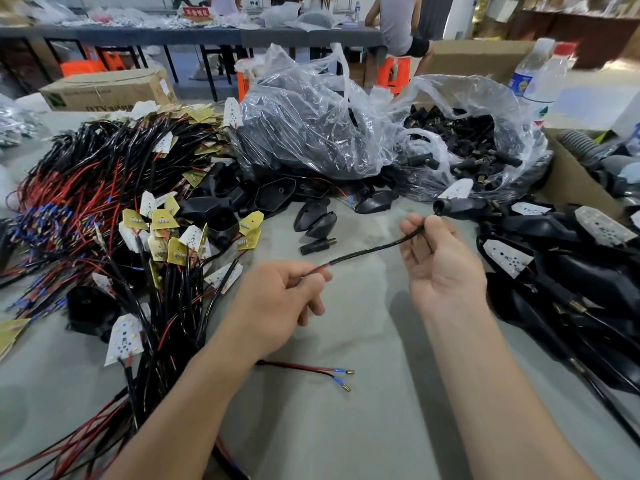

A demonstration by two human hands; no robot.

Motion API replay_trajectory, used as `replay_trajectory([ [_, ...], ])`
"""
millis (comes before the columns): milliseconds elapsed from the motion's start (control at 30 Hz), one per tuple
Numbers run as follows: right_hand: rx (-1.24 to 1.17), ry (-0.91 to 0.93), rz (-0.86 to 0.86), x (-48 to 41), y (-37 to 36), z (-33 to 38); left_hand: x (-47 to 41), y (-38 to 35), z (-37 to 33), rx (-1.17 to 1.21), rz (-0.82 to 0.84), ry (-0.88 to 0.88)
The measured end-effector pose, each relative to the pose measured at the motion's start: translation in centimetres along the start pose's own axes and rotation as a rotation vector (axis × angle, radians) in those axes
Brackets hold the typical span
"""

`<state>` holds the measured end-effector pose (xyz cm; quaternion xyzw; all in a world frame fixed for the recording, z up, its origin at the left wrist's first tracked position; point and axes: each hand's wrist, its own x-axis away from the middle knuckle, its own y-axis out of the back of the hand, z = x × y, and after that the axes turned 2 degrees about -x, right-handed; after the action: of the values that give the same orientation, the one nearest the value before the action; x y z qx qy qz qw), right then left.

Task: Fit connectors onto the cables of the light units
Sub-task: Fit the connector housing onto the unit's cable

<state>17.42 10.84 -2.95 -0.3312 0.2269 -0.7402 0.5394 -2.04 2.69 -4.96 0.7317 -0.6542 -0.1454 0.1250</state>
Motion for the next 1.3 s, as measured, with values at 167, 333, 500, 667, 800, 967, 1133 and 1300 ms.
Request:
replay_trajectory([
  [167, 0.543, 0.238, -0.086, 0.2, 0.4, -0.7, -0.3, 1.6, 0.2, -0.137, -0.232, -0.051],
  [333, 1.054, 0.833, 0.244, 2.8, -0.6, -1.2, 0.2, 2.0, -0.5, -0.077, -0.263, -0.017],
  [500, 1.352, 0.398, 0.838, 4.6, -1.3, -3.7, 0.4, 2.7, -0.9, -0.088, -0.222, -0.12],
  [667, 1.442, 0.421, 0.808, 4.0, -1.3, -3.2, -0.3, 4.0, -0.3, -0.138, -0.256, -0.14],
  [800, 1.319, 0.246, 0.734, 4.8, -1.3, -3.3, -0.9, 4.2, -0.3, 0.101, -0.311, -0.036],
  [967, 1.177, 0.095, 0.629, 7.5, -2.0, -5.4, -1.2, 4.1, -0.4, 0.817, -0.11, 0.183],
  [1133, 1.334, 0.097, 0.701, 8.8, -2.5, -6.8, -1.5, 3.4, -0.1, 0.627, -0.135, 0.238],
  [1300, 1.461, 0.496, 0.471, 3.4, -2.6, -4.5, -1.4, 3.1, -0.4, 0.625, -0.135, 0.29],
])
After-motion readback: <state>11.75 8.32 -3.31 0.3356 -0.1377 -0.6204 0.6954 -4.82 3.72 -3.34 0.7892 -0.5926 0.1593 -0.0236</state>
